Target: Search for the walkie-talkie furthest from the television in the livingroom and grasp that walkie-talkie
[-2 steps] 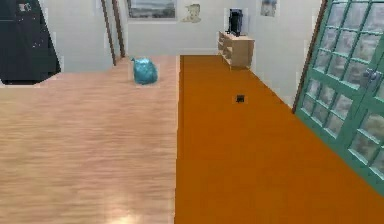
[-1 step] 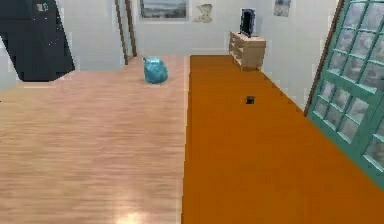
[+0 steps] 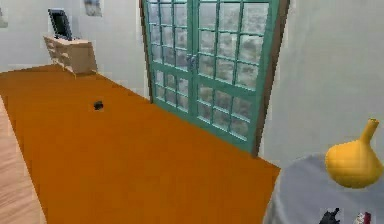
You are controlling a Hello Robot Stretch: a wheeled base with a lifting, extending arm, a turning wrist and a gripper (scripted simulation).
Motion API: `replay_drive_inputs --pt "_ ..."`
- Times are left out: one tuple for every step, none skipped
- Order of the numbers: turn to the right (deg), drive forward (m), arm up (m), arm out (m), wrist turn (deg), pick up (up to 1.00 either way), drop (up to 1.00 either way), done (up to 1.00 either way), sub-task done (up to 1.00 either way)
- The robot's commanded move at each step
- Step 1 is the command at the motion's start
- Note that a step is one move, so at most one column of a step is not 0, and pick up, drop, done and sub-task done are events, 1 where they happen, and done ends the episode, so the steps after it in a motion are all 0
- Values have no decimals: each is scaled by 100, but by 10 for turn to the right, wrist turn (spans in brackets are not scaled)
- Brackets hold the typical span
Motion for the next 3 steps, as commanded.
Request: replay_drive_inputs --pt "450 0 0 0 0 0 0 0 0" --pt "420 0 0 0 0 0 0 0 0" --pt "0 20 0 0 0 0 0 0 0"
